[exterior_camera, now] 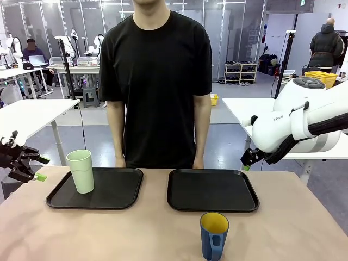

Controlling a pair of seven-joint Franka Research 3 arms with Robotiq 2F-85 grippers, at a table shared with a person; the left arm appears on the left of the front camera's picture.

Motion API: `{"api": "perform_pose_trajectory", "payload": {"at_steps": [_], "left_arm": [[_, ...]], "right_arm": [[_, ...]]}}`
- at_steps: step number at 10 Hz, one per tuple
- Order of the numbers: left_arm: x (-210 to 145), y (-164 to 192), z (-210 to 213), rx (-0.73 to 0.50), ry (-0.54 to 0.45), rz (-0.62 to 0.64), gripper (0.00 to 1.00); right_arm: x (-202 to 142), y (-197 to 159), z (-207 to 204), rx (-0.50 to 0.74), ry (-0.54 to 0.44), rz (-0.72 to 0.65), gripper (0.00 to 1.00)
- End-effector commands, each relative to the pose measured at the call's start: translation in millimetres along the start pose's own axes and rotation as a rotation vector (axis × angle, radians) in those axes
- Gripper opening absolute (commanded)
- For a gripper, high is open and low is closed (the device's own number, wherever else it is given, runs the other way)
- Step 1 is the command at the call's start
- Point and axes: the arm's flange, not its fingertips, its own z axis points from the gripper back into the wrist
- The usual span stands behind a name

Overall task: Sort and store the cups by type.
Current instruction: Place the picked Reusable plastic cup into the Flat Tray indicated by the person, then pick up the Handle plastic cup and place it into the empty Flat Tray.

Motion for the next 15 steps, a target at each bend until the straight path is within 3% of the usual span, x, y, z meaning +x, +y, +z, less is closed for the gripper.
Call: {"api": "perform_pose_trajectory", "payload": {"at_steps": [1, 15], "left_arm": [[-4.3, 4.8, 2.0, -0.010, -0.028, -0.022, 1.00], [-4.3, 4.8, 2.0, -0.010, -0.028, -0.022, 1.00]], "right_arm": [[0.1, -3.0, 0.4, 0.003, -0.003, 0.011, 1.00], [0.1, -3.0, 0.4, 0.003, -0.003, 0.011, 1.00]]}}
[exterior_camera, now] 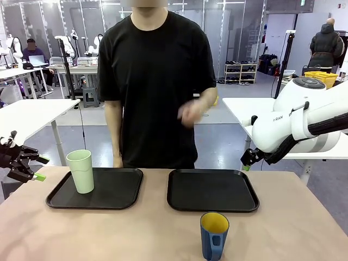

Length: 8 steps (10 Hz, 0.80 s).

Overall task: Sort and store the cups by type.
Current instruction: Pick up the Handle plastic cup and place it into the empty Flat Tray.

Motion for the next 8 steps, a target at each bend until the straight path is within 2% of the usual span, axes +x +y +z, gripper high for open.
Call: {"api": "perform_pose_trajectory", "payload": {"at_steps": [1, 8], "left_arm": [[-3.1, 4.5, 0.4, -0.007, -0.021, -0.020, 1.00], [-3.1, 4.5, 0.4, -0.007, -0.021, -0.020, 1.00]], "right_arm": [[0.1, -3.0, 0.4, 0.003, -0.003, 0.011, 1.00], [0.1, -3.0, 0.4, 0.003, -0.003, 0.011, 1.00]]}}
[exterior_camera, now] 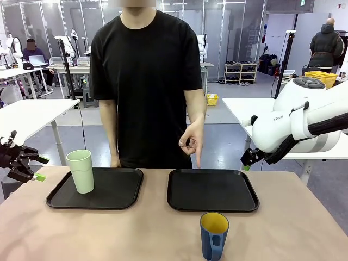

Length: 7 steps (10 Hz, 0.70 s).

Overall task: Sort and store the cups by type.
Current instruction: Pick up the Handle plastic cup and place it into the empty Flat Tray.

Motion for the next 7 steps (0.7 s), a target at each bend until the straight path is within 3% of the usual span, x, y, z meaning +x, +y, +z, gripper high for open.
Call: {"api": "perform_pose_trajectory", "payload": {"at_steps": [1, 2, 3, 4, 5, 7], "left_arm": [[-3.2, 4.5, 0.4, -0.007, -0.021, -0.020, 1.00], [-3.2, 4.5, 0.4, -0.007, -0.021, -0.020, 1.00], [-3.2, 4.5, 0.4, -0.007, -0.021, -0.020, 1.00], [-3.2, 4.5, 0.4, -0.007, -0.021, -0.020, 1.00], [-3.2, 4.5, 0.4, -0.007, -0.021, -0.020, 1.00], [-3.2, 4.5, 0.4, -0.007, -0.021, -0.020, 1.00]], "right_arm": [[0.1, -3.0, 0.4, 0.003, -0.003, 0.011, 1.00], [0.0, 0.0, 0.0, 0.000, 0.000, 0.000, 1.00], [-5.0, 1.9, 17.2, -0.017, -0.009, 0.137, 1.00], [-13.7, 10.8, 31.5, -0.051, 0.033, 0.339, 1.00], [-21.5, 15.7, 40.4, -0.118, 0.084, 0.477, 1.00], [-33.0, 19.7, 54.3, -0.123, 0.143, 0.718, 1.00]]}}
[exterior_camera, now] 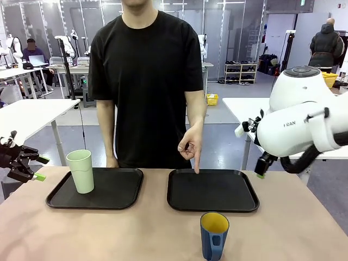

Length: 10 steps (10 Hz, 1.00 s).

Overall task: Sort and store the cups by type.
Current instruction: Pick up the Handle plastic cup and place it into the empty Flat Tray.

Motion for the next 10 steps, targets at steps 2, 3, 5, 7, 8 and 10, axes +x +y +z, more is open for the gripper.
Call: {"api": "perform_pose_trajectory", "payload": {"at_steps": [2, 3, 5, 7, 8, 10], "left_arm": [[-2.9, 4.4, 0.5, -0.006, -0.021, -0.020, 1.00], [-2.9, 4.4, 0.5, -0.006, -0.021, -0.020, 1.00], [-2.9, 4.4, 0.5, -0.006, -0.021, -0.020, 1.00], [-2.9, 4.4, 0.5, -0.006, -0.021, -0.020, 1.00], [-2.9, 4.4, 0.5, -0.006, -0.021, -0.020, 1.00], [-2.9, 4.4, 0.5, -0.006, -0.021, -0.020, 1.00]], "right_arm": [[-17.4, 3.2, 14.0, -0.045, -0.026, 0.315, 1.00], [-18.9, 5.4, 14.9, -0.008, -0.059, 0.396, 1.00], [-18.9, 7.2, 16.9, 0.034, -0.123, 0.480, 1.00], [-10.9, 12.2, 17.5, -0.013, -0.056, 0.440, 1.00], [-10.9, 12.2, 17.5, -0.013, -0.056, 0.440, 1.00], [-10.9, 12.2, 17.5, -0.013, -0.056, 0.440, 1.00]]}}
